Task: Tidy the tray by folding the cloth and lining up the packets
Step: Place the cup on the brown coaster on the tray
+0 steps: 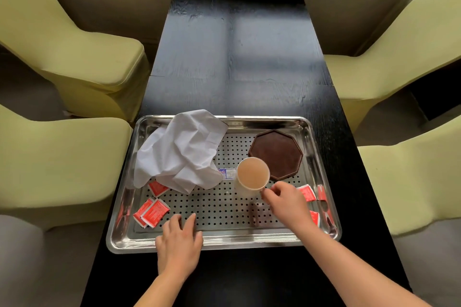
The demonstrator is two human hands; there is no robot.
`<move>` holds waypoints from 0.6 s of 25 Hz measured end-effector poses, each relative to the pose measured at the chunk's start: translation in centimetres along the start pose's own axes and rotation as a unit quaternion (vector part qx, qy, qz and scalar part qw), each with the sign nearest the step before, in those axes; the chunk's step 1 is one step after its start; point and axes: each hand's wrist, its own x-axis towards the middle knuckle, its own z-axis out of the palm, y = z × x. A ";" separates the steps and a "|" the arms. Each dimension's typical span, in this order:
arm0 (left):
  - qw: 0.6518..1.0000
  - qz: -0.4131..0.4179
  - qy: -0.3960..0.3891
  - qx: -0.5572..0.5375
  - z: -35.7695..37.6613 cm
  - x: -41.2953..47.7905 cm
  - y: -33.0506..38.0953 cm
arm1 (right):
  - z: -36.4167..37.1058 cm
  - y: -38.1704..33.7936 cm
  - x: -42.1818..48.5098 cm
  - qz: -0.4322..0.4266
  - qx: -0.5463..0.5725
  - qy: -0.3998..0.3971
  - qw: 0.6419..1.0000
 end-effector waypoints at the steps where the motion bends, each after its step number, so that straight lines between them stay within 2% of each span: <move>1: 1.000 -0.001 -0.002 0.006 0.1 0.1 0.2 | -1.0 0.4 0.8 0.008 0.000 0.015 1.000; 7: 0.999 -0.008 -0.007 0.036 0.5 0.1 0.2 | -5.1 1.4 5.8 0.043 -0.002 0.079 0.996; 15: 0.999 -0.007 -0.015 0.030 0.4 0.1 0.3 | -5.9 1.1 9.2 0.082 0.033 0.101 0.991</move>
